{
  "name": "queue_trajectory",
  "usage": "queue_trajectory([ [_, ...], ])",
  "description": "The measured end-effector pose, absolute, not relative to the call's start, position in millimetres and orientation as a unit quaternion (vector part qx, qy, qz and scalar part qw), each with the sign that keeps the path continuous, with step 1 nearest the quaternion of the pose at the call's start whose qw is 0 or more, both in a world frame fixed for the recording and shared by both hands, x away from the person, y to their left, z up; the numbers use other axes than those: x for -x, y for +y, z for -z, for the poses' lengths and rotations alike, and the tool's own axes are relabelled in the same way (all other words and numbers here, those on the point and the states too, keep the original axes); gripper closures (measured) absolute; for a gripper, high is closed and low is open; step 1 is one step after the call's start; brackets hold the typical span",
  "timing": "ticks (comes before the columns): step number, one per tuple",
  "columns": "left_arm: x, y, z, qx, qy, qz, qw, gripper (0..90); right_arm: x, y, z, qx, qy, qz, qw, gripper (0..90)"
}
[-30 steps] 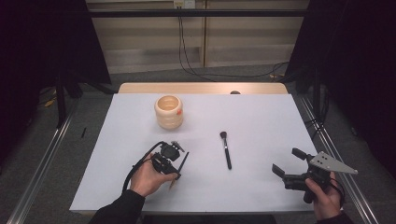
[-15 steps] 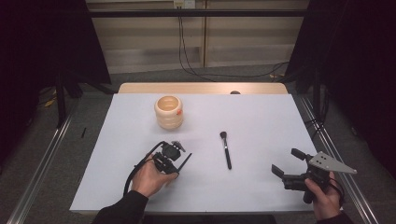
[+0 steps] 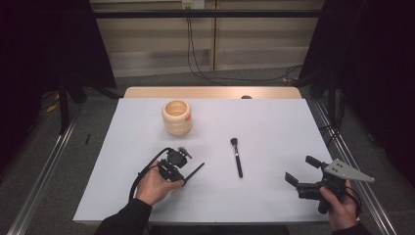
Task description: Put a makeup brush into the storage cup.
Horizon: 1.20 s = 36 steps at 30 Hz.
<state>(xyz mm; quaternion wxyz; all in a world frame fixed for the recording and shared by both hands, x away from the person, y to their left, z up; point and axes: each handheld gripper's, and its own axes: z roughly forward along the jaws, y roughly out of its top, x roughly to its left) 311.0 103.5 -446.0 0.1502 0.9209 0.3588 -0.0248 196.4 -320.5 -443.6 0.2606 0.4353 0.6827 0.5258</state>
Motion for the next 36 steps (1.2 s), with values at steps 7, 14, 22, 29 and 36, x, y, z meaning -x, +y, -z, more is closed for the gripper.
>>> queue_trajectory([
  [7,-310,111,446,-0.915,0.364,0.032,0.173,83.4,-196,-320,444,-0.432,0.686,-0.523,0.262,0.0],
  [14,-310,120,447,-0.905,0.373,0.041,0.202,83.4,-196,-320,444,-0.437,0.682,-0.525,0.262,0.0],
  [22,-309,128,440,-0.899,0.373,0.034,0.229,83.4,-196,-321,444,-0.437,0.683,-0.524,0.261,0.0],
  [29,-305,134,435,-0.887,0.371,0.043,0.271,83.3,-196,-321,444,-0.437,0.682,-0.524,0.261,0.0],
  [36,-301,146,430,-0.869,0.362,0.027,0.336,83.3,-196,-321,444,-0.437,0.682,-0.524,0.262,0.0],
])
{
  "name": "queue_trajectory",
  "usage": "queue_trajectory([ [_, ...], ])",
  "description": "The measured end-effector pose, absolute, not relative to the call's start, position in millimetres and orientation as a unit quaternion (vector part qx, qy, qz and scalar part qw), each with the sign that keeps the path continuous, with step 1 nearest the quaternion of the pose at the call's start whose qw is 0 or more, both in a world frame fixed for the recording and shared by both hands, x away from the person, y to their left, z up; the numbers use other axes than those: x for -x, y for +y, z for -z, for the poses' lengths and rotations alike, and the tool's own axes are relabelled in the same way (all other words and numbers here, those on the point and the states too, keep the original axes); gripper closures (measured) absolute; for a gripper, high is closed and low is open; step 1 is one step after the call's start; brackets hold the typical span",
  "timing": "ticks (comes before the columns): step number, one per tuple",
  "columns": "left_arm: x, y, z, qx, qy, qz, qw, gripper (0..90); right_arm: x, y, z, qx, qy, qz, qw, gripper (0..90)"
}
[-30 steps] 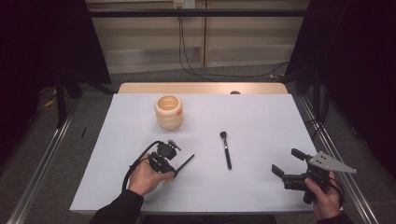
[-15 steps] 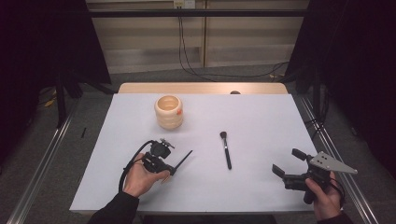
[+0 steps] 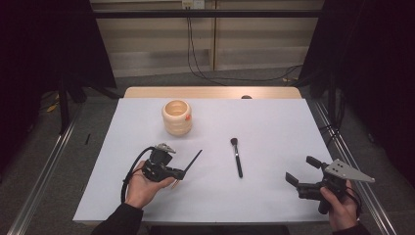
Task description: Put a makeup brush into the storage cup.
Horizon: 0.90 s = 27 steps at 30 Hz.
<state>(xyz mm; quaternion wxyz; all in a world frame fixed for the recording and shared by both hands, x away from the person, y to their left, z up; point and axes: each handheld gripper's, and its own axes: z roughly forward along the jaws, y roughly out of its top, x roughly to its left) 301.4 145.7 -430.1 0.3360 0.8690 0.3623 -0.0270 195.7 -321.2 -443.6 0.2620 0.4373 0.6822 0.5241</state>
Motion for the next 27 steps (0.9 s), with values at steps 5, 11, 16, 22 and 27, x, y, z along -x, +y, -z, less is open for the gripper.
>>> queue_trajectory([
  [5,-299,154,426,-0.849,0.374,0.010,0.374,83.3,-196,-321,444,-0.437,0.683,-0.524,0.262,0.0],
  [11,-297,160,423,-0.834,0.374,0.000,0.405,83.2,-196,-321,444,-0.438,0.682,-0.525,0.262,0.0],
  [16,-293,165,421,-0.822,0.373,-0.013,0.431,83.2,-196,-322,444,-0.439,0.680,-0.525,0.261,0.0],
  [22,-288,172,417,-0.797,0.368,-0.040,0.477,83.2,-196,-322,443,-0.439,0.680,-0.526,0.261,0.0],
  [27,-283,175,412,-0.779,0.358,-0.055,0.512,83.2,-196,-321,444,-0.436,0.681,-0.527,0.261,0.0],
])
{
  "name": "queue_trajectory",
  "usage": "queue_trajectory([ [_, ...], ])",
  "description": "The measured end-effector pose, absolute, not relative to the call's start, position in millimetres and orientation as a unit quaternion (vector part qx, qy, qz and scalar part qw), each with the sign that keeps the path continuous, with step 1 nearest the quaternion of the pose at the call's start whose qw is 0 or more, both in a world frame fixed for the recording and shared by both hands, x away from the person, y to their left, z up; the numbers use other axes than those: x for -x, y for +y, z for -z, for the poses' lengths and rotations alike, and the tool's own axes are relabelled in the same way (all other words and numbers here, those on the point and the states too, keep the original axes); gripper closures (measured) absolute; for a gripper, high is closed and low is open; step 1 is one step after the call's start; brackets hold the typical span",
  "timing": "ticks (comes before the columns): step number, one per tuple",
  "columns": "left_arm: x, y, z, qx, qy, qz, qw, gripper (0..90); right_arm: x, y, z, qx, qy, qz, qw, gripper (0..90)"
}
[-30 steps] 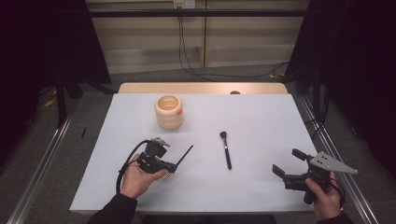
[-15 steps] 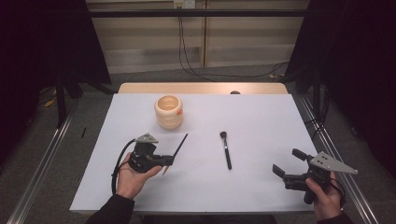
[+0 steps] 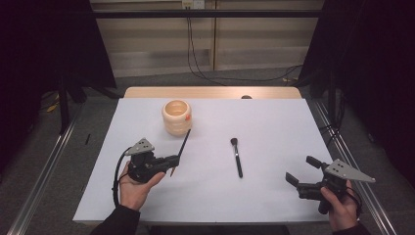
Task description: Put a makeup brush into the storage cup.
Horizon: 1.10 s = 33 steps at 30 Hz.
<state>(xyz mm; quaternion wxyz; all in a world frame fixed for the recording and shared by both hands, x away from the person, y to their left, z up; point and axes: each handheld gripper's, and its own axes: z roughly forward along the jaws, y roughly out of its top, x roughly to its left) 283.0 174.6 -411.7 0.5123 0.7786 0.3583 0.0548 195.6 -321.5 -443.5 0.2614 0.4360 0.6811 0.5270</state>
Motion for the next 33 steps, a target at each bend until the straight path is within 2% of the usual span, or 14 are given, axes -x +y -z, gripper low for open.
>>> queue_trajectory([
  [8,-275,179,402,-0.761,0.343,-0.088,0.543,83.2,-195,-322,443,-0.436,0.680,-0.528,0.262,0.0],
  [21,-269,184,388,-0.743,0.310,-0.085,0.587,83.2,-195,-322,443,-0.431,0.679,-0.535,0.259,0.0],
  [33,-262,164,378,-0.748,0.278,-0.081,0.597,83.2,-192,-322,441,-0.420,0.677,-0.545,0.262,0.0],
])
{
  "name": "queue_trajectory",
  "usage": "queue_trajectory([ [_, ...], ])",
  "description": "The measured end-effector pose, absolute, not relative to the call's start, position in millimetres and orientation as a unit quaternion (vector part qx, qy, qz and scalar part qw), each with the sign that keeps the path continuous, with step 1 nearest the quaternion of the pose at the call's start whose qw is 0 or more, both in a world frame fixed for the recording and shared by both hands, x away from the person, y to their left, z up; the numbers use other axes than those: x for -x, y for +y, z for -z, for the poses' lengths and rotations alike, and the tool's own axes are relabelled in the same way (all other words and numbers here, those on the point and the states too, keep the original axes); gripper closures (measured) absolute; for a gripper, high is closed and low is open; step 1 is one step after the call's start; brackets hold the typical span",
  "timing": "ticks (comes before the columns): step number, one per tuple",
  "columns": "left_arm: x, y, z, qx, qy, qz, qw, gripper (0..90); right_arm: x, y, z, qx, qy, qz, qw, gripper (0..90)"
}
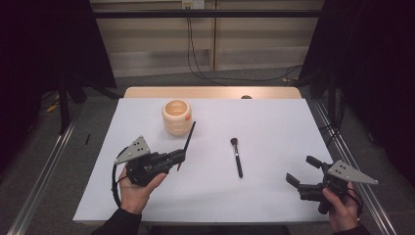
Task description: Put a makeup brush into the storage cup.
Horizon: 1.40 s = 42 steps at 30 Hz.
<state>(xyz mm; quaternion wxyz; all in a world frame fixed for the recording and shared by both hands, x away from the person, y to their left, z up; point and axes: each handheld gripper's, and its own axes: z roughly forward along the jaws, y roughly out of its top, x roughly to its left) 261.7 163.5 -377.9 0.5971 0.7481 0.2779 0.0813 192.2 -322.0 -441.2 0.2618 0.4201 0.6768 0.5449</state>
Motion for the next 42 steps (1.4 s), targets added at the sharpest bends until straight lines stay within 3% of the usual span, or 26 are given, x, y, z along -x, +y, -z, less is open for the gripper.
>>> queue_trajectory([
  [22,-269,105,366,-0.788,0.211,-0.038,0.578,83.2,-193,-320,441,-0.411,0.684,-0.547,0.253,0.0],
  [42,-277,82,354,-0.818,0.165,0.001,0.551,83.2,-194,-319,442,-0.408,0.689,-0.546,0.247,0.0],
])
